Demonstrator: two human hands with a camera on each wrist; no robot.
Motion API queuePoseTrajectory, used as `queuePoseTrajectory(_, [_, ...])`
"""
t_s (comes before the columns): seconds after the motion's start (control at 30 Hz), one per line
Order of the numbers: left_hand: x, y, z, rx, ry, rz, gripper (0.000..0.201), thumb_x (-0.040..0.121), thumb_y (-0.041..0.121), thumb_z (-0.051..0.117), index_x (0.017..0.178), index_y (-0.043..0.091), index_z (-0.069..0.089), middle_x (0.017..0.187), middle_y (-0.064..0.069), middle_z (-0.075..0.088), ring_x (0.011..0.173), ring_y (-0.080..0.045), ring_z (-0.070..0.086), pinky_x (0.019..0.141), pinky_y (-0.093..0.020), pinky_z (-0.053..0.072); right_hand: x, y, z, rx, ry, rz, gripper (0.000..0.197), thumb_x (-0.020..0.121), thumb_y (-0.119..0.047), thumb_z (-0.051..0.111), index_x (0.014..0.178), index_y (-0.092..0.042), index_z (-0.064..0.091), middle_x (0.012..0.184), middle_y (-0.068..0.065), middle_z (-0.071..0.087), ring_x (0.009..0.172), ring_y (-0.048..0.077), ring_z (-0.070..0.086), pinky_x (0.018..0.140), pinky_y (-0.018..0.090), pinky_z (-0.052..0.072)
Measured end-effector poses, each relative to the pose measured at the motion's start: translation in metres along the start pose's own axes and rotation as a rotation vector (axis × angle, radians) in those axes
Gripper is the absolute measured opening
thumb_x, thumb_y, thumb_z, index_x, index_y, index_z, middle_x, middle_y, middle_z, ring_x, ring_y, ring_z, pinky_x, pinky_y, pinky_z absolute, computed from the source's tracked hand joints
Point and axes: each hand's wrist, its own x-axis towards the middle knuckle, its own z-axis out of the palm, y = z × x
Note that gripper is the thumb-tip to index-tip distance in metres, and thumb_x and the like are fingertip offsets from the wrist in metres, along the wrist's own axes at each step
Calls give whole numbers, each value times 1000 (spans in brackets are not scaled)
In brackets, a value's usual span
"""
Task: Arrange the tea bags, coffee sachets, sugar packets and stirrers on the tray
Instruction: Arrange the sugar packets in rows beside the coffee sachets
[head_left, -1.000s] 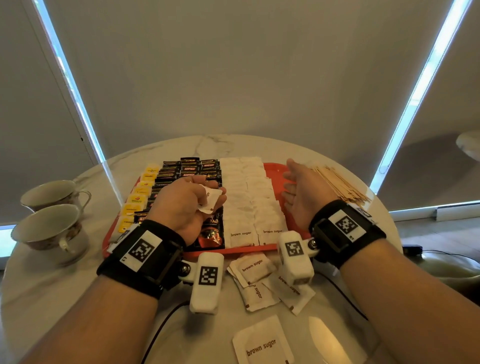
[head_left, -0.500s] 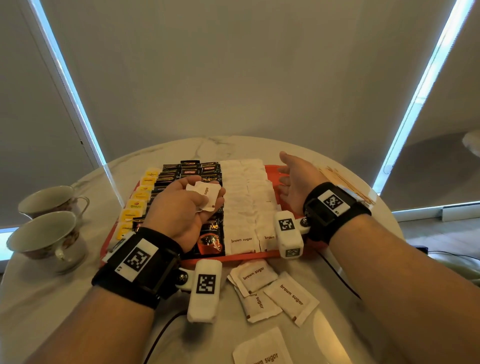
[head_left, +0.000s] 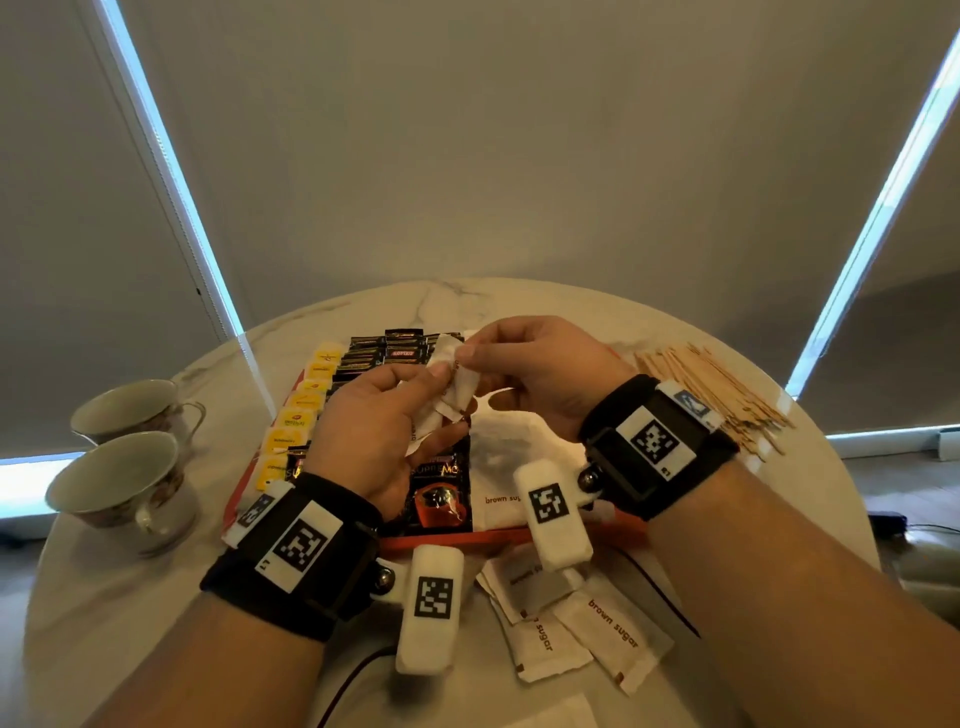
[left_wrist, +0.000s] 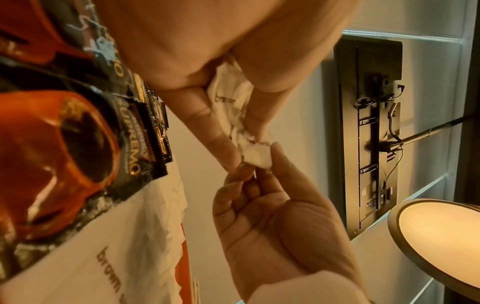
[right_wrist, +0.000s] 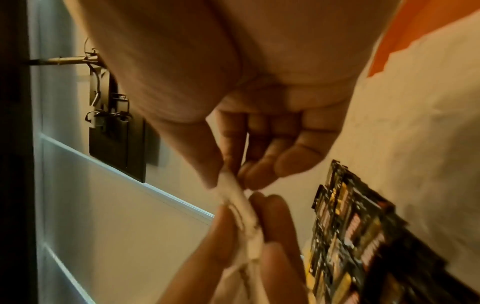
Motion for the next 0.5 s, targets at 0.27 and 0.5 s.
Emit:
queuePoseTrajectory(0.27, [9, -1, -7, 10, 66, 65, 20, 92, 27, 75, 99, 9, 75, 92, -7, 81, 80, -17, 78, 59, -26, 59, -3, 20, 7, 97, 12, 37, 17, 91, -3, 71, 107, -6, 69, 86, 8, 71, 69, 15, 62, 65, 28, 54])
queuePoseTrajectory(0.5, [13, -4, -13, 19, -45, 37, 31, 82, 11, 80, 112, 8, 74, 104, -9, 80, 92, -20, 78, 69, -25, 59, -5, 27, 13, 110, 44, 25, 19, 91, -5, 70, 109, 0, 70, 81, 6, 68, 64, 14, 60, 62, 28, 54])
